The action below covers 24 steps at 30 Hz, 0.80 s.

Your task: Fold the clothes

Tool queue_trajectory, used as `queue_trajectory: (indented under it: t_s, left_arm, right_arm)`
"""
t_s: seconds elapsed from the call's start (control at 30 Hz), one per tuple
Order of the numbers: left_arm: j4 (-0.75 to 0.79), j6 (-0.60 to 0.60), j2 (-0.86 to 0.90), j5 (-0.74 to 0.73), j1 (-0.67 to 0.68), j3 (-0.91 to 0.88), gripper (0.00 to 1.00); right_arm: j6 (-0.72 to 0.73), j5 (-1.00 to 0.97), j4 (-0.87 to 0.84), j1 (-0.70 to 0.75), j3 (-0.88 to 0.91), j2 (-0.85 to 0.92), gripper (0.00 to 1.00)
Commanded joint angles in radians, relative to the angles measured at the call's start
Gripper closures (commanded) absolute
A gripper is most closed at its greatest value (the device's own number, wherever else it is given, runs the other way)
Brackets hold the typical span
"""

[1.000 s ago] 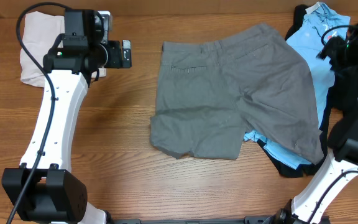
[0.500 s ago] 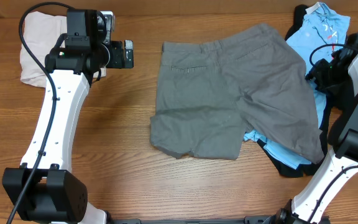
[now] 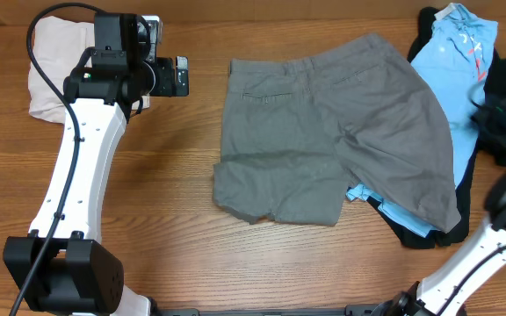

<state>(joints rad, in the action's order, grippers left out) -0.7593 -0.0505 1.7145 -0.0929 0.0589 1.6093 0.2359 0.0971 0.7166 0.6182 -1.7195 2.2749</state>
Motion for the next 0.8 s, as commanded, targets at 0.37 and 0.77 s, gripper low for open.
queue_trajectory:
  t_s: [0.37, 0.77]
  left_arm:
    - [0.024, -0.005, -0.015, -0.003, 0.003, 0.023, 0.00]
    - [0.019, -0.005, -0.015, -0.004, 0.003, 0.023, 0.00]
  right_arm:
    - [-0.029, 0.017, 0.414, 0.089, -0.505, 0.061, 0.36]
    - [-0.246, 0.148, 0.805, -0.173, -0.576, 0.062, 0.30]
